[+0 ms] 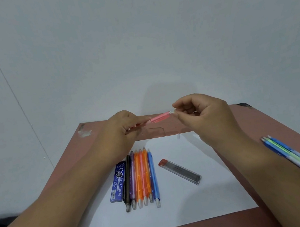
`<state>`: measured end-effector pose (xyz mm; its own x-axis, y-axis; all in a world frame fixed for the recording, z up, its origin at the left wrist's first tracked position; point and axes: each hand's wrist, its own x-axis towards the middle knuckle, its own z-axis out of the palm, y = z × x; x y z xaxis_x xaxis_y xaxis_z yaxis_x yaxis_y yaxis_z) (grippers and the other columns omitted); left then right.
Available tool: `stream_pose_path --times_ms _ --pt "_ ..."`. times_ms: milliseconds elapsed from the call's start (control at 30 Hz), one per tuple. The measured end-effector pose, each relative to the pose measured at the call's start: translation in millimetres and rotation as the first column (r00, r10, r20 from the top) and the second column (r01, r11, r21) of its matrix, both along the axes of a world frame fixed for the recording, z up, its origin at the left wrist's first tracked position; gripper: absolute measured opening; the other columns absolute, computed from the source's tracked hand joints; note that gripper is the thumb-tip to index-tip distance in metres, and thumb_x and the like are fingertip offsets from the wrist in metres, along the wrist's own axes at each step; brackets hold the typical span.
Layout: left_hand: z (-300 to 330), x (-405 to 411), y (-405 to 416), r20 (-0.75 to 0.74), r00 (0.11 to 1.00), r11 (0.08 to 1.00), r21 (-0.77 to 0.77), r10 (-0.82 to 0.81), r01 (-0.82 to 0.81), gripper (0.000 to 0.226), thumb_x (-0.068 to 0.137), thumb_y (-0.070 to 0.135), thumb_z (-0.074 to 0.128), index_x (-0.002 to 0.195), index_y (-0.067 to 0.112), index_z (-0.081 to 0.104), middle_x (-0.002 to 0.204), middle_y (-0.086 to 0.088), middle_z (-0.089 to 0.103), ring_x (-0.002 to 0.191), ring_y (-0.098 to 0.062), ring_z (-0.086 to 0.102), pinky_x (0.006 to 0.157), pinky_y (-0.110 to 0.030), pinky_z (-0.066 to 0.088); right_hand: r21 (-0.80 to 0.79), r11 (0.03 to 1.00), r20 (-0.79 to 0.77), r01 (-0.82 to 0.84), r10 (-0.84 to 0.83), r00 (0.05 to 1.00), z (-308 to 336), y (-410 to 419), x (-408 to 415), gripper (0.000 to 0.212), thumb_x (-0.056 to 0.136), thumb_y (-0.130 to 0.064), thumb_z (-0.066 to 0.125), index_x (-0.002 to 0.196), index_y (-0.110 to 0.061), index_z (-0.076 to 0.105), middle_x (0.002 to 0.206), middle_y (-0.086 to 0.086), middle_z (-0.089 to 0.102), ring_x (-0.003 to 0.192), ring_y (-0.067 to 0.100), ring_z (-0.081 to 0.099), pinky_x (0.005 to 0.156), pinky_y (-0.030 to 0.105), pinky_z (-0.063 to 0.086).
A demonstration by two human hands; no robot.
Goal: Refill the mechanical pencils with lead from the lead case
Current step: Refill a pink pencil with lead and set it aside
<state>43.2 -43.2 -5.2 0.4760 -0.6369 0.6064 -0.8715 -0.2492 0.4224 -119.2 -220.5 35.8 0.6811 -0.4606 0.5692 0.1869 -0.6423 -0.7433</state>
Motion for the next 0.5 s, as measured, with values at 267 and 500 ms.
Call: stream_pose_path --times_ms 267,500 --pt "0.1 1.5 0.7 0.108 0.994 1.0 -0.008 -0.006 0.006 0.034 0.094 0.011 0.066 0.121 0.03 0.072 0.087 0.023 0.05 0.087 0.006 0.05 0.07 -0.005 0.033 -0.024 1.0 -0.03 -0.009 0.009 1.0 -1.6 -2.3 1.2 0.024 0.086 -0.009 0.079 0.097 -0.031 0.076 0.086 -0.02 0.072 0.079 -0.002 0.066 0.074 0.008 0.05" --pt "1.1 9.2 3.5 0.259 0.966 0.999 0.027 -0.025 0.019 0.037 0.087 0.0 0.072 0.118 0.021 0.075 0.09 0.012 0.054 0.082 -0.009 0.051 0.07 -0.013 0.032 -0.069 0.997 -0.149 -0.03 0.019 0.989 -2.1 -6.3 0.8 0.028 0.089 -0.008 0.073 0.105 -0.03 0.076 0.083 -0.019 0.072 0.078 -0.001 0.066 0.073 0.006 0.048"
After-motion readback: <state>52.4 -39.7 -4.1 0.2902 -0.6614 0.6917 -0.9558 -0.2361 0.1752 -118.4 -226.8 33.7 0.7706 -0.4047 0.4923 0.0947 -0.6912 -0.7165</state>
